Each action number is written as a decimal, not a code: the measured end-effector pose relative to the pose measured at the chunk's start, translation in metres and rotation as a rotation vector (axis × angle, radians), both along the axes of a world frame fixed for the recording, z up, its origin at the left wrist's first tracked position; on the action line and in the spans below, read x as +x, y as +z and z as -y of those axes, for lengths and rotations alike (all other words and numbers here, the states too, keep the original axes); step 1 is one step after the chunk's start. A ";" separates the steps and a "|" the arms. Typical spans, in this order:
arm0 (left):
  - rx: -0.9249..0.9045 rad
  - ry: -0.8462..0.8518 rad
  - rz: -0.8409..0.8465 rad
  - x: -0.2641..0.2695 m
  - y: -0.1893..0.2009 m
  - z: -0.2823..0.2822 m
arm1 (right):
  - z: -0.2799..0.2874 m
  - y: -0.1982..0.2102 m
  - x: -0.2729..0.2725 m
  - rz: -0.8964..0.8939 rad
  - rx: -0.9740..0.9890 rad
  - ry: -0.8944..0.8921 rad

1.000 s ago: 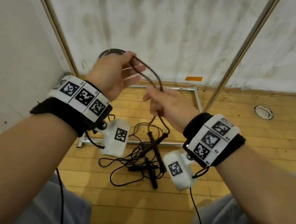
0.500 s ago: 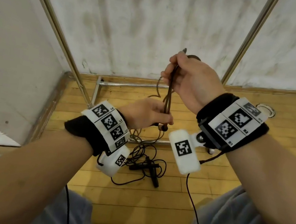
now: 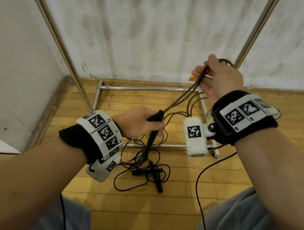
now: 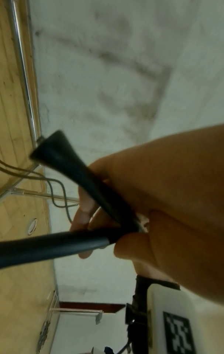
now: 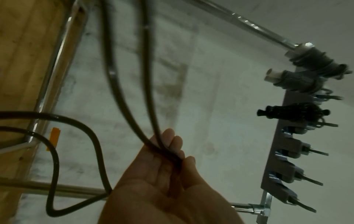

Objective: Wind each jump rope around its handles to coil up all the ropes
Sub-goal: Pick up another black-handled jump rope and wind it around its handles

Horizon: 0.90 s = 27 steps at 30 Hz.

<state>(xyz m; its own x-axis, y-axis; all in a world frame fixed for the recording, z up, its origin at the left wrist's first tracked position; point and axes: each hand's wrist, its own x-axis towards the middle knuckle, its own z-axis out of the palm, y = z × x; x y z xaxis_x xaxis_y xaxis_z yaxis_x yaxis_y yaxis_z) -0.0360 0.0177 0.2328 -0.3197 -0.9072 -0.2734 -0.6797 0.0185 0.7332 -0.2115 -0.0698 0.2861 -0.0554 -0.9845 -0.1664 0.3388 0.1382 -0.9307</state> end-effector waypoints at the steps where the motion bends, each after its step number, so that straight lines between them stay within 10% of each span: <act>1: -0.015 0.054 -0.019 0.003 0.002 0.001 | -0.001 -0.002 -0.001 -0.092 0.067 0.040; 5: -0.080 0.250 -0.145 0.018 0.011 0.004 | -0.020 -0.024 0.008 -0.993 0.086 0.573; 7: -0.107 0.272 -0.141 0.021 0.014 0.005 | -0.027 -0.034 0.019 -1.227 -0.220 0.477; 13: -0.126 0.147 -0.040 0.028 0.021 0.007 | -0.037 -0.027 0.035 -0.788 -0.390 0.698; 27: -0.154 0.112 0.163 0.042 0.022 0.011 | -0.037 -0.031 0.036 -0.991 -0.531 0.550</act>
<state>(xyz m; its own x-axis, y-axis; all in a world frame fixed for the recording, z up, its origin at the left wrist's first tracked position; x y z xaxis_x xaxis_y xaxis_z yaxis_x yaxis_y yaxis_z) 0.0063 0.0071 0.2551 -0.1774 -0.9696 -0.1686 -0.7930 0.0393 0.6080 -0.1751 -0.0327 0.2553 0.5101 -0.8493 0.1360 -0.5217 -0.4312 -0.7361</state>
